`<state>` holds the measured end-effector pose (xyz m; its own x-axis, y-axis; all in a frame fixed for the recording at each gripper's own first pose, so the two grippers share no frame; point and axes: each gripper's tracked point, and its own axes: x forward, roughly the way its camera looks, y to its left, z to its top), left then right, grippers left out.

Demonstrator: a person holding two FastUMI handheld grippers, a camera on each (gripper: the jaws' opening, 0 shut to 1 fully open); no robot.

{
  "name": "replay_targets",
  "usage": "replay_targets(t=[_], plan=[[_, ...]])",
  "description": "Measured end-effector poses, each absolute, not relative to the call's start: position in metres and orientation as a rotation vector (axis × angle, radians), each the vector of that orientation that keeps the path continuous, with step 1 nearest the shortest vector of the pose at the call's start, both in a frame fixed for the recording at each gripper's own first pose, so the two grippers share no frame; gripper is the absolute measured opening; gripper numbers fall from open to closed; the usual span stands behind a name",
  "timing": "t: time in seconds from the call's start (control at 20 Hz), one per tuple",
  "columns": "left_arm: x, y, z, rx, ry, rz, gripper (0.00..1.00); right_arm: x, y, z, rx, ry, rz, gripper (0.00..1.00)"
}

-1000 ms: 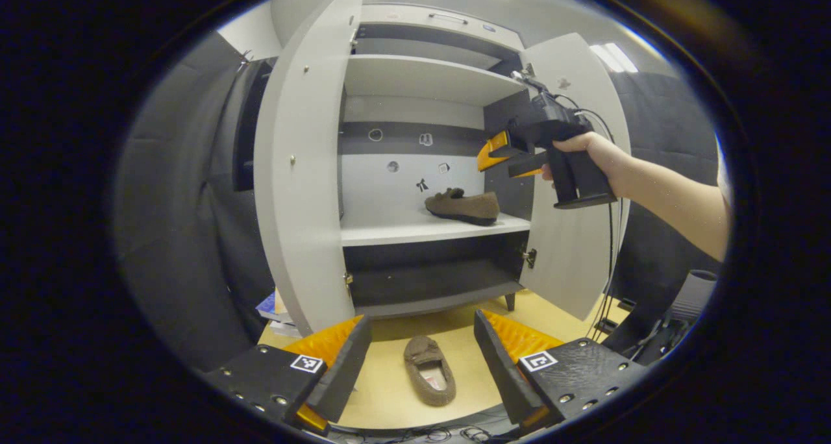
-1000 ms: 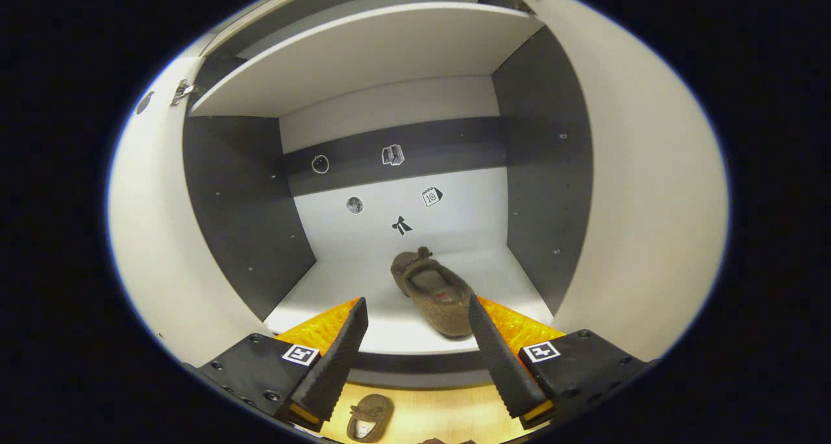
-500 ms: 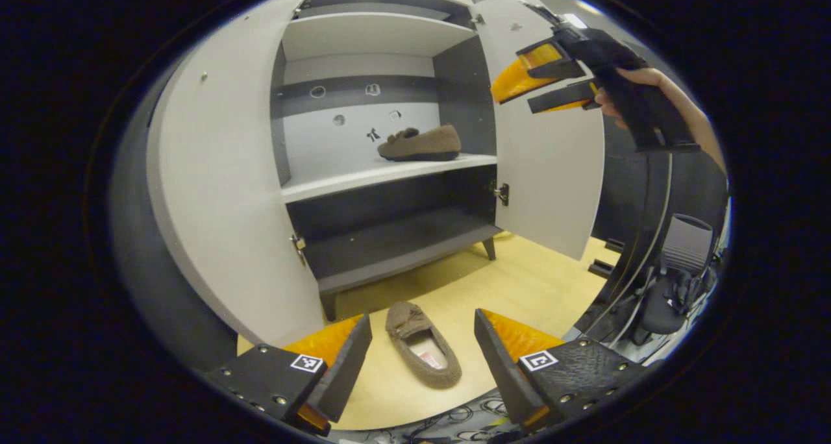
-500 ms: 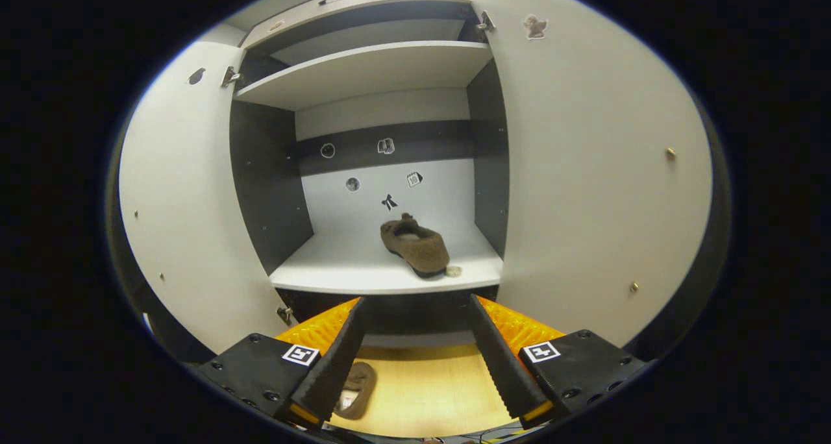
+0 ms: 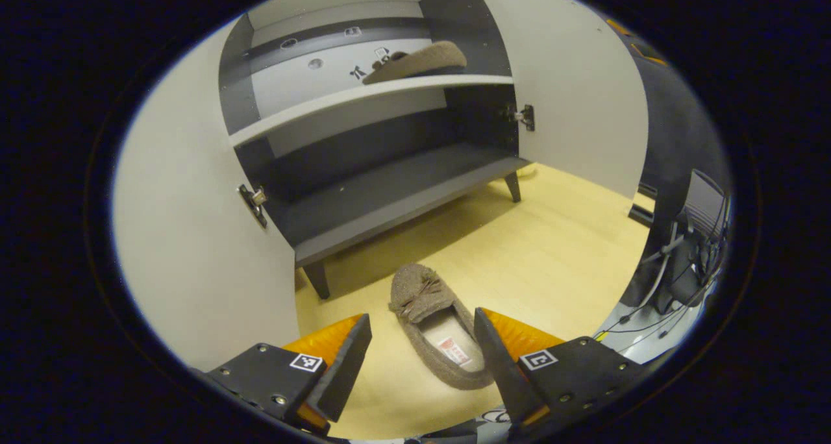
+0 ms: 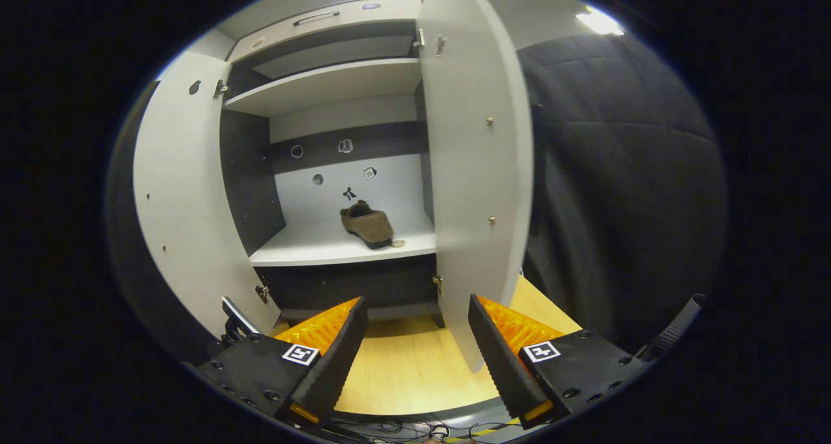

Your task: Grab one shoe with the right hand and put it into the shoe cabinet, grab the other shoe with the left hand and put it into the shoe cabinet; then close the right door with the right hand and the left door with the left hand.

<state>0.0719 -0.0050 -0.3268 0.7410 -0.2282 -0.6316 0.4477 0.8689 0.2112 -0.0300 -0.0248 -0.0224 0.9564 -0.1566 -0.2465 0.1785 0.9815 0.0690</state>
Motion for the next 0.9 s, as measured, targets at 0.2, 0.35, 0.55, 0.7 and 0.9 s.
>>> replay_targets(t=[0.2, 0.35, 0.55, 0.7, 0.9], plan=[[0.089, 0.0, -0.36, 0.392, 0.703, -0.352, 0.94, -0.066, -0.068, -0.007, 0.063, 0.183, -0.277, 0.98], [0.097, 0.004, -0.381, 0.428, 0.752, -0.323, 0.94, -0.083, -0.097, -0.002, 0.052, 0.172, -0.354, 0.98], [0.107, 0.008, -0.41, 0.424, 0.816, -0.308, 0.94, -0.092, -0.133, 0.003, 0.061, 0.166, -0.427, 0.98], [0.115, 0.005, -0.425, 0.355, 0.842, -0.313, 1.0, -0.094, -0.159, 0.009, 0.084, 0.146, -0.465, 0.98], [0.12, -0.003, -0.434, 0.224, 0.893, -0.29, 0.53, -0.099, -0.194, 0.014, 0.14, 0.106, -0.518, 0.92]])
